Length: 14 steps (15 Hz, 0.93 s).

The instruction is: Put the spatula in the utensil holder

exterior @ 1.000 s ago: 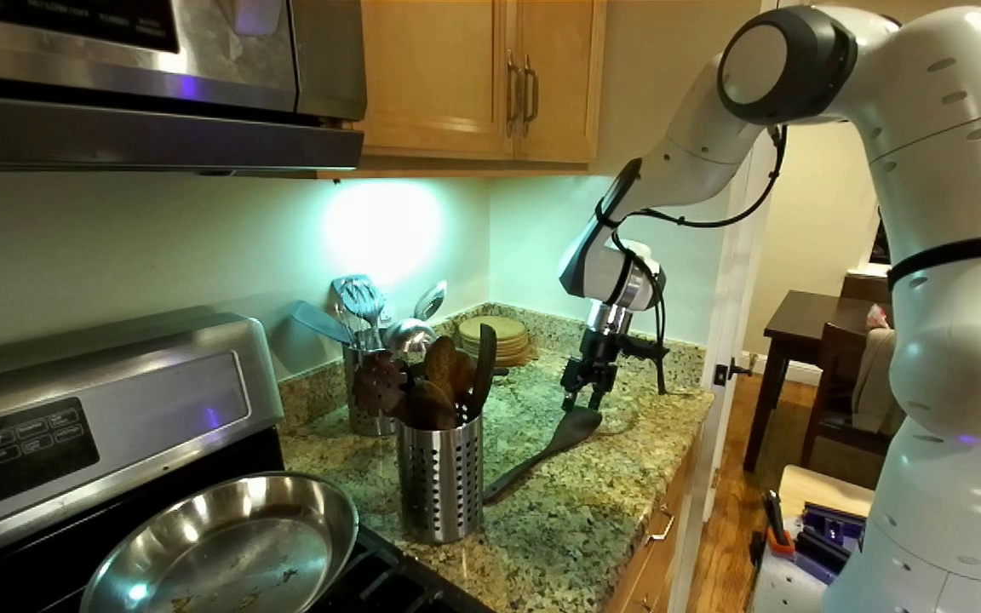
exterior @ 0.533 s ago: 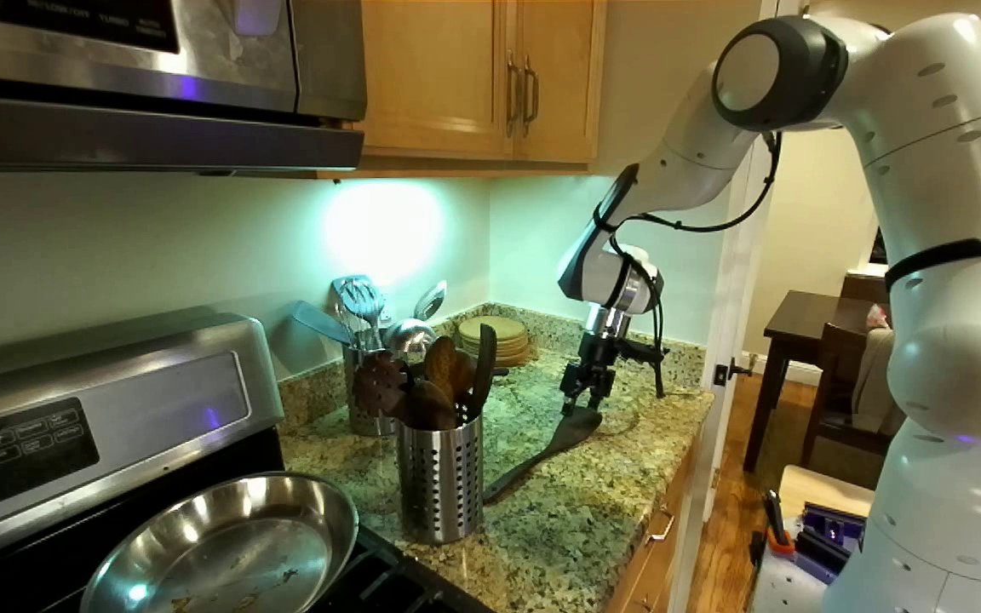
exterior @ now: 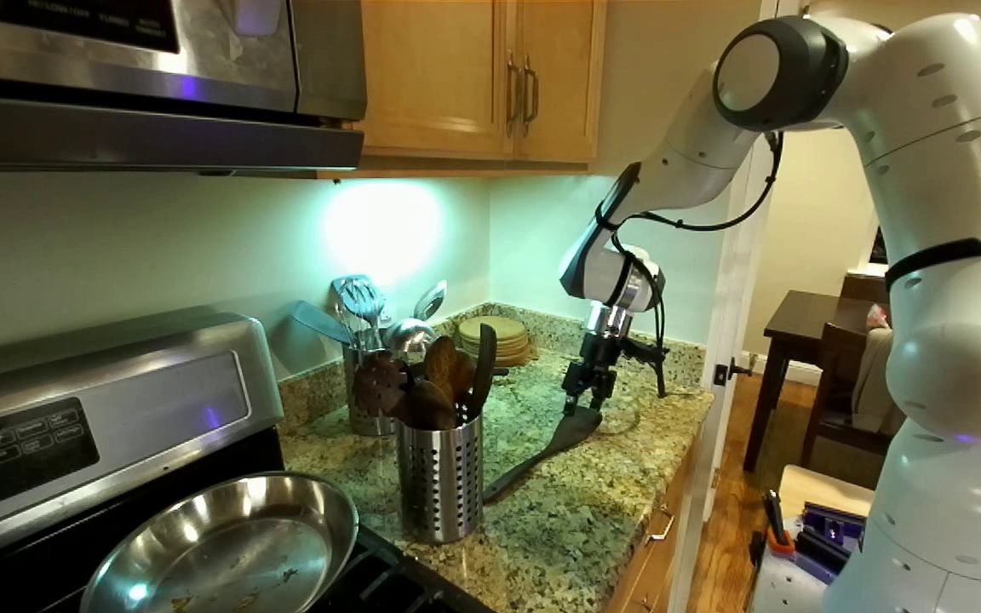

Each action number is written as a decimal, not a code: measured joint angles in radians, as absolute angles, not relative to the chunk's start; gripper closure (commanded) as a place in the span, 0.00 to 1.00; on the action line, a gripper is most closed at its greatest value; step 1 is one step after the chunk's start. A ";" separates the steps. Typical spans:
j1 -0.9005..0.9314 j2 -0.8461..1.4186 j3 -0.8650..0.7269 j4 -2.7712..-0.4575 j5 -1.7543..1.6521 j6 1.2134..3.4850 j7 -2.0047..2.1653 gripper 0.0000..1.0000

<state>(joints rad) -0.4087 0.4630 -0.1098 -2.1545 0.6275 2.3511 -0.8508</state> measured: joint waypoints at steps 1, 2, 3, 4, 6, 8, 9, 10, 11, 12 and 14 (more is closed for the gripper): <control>-0.409 0.463 -0.111 -2.155 0.627 2.343 -0.852 0.00; -0.411 0.463 -0.112 -2.155 0.627 2.333 -0.855 0.01; -0.413 0.463 -0.112 -2.155 0.627 2.324 -0.861 0.01; -0.416 0.463 -0.112 -2.155 0.627 2.316 -0.868 0.03; -0.420 0.463 -0.112 -2.155 0.628 2.303 -0.886 0.07; -0.422 0.463 -0.112 -2.154 0.629 2.298 -0.902 0.09; -0.422 0.463 -0.112 -2.154 0.629 2.298 -0.908 0.10; -0.422 0.463 -0.112 -2.153 0.629 2.298 -0.915 0.11; -0.422 0.463 -0.112 -2.153 0.629 2.298 -0.922 0.12; -0.422 0.463 -0.111 -2.152 0.629 2.298 -0.927 0.13; -0.422 0.463 -0.109 -2.151 0.629 2.297 -0.939 0.17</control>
<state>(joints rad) -0.4224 0.4630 -0.1088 -2.1514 0.6294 2.2974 -0.9386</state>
